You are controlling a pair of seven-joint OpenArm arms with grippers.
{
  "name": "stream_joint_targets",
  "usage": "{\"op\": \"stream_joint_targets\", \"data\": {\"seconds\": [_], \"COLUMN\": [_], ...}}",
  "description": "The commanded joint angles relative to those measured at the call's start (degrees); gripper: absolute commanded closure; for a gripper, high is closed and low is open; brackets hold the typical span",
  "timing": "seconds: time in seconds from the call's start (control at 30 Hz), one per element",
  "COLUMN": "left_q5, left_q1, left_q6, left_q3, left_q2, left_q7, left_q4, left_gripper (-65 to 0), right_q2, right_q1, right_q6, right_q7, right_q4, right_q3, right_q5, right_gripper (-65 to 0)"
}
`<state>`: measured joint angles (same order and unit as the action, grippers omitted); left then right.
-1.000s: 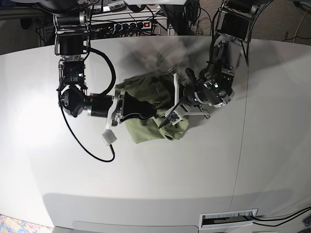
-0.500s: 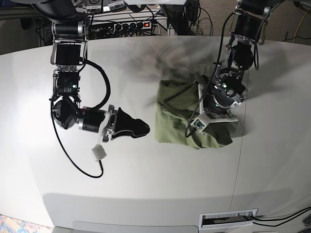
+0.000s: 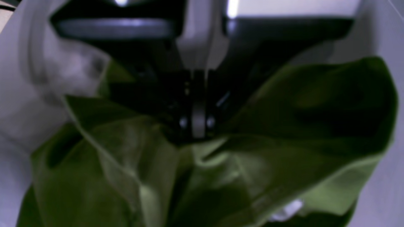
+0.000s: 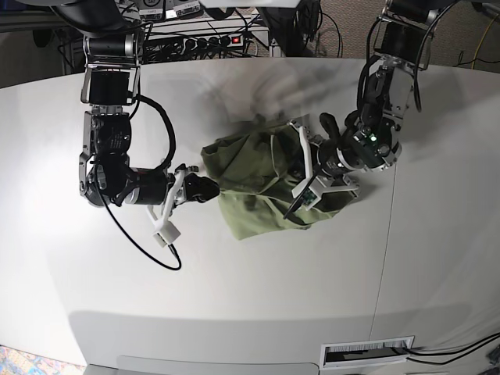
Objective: Fold the T-shirt properly
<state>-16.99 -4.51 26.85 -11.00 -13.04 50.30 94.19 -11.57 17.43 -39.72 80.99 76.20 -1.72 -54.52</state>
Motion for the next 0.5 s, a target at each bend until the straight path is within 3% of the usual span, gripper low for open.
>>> {"op": "stream_joint_targets", "data": {"seconds": [0.0,0.1,0.17,0.23,0.37,0.47], "left_q5": [0.7,7.3,11.2,12.4,10.4,3.2], "left_q1": [-1.1,-1.1,-1.1,-1.0,-0.5,1.2], "left_q6": [0.1,-0.8,-2.6,-3.8,-4.8,-4.6], "left_q3": [0.3,0.3,0.3,0.4,0.4,0.8], "left_q2": [0.0,-0.1,-0.4,-0.8,-1.3,-1.3], "left_q7": [-1.3,0.3,2.4,4.2,5.9,5.6], "left_q4": [1.2,2.9,4.7,5.8,6.1,9.0], "left_gripper": [0.0,-0.3,-10.5,-14.1,-14.1,-14.1], "right_q2": [-0.5,-0.5,-0.5,-0.5,-0.5,-0.5], "right_q1": [1.5,1.4,1.4,1.5,1.5,1.4], "right_q6": [-0.3,-0.3,-0.3,-0.3,-0.3,-0.3], "right_q7": [-1.0,-1.0,-1.0,-1.0,-1.0,-1.0], "right_q4": [1.0,1.0,1.0,1.0,1.0,1.0], "right_q3": [-0.1,-0.1,-0.1,-0.1,-0.1,-0.1], "right_q5": [-0.8,0.4,0.6,0.6,0.6,0.6], "right_gripper": [-0.3,-0.1,-0.1,-0.1,-0.1,-0.1]}}
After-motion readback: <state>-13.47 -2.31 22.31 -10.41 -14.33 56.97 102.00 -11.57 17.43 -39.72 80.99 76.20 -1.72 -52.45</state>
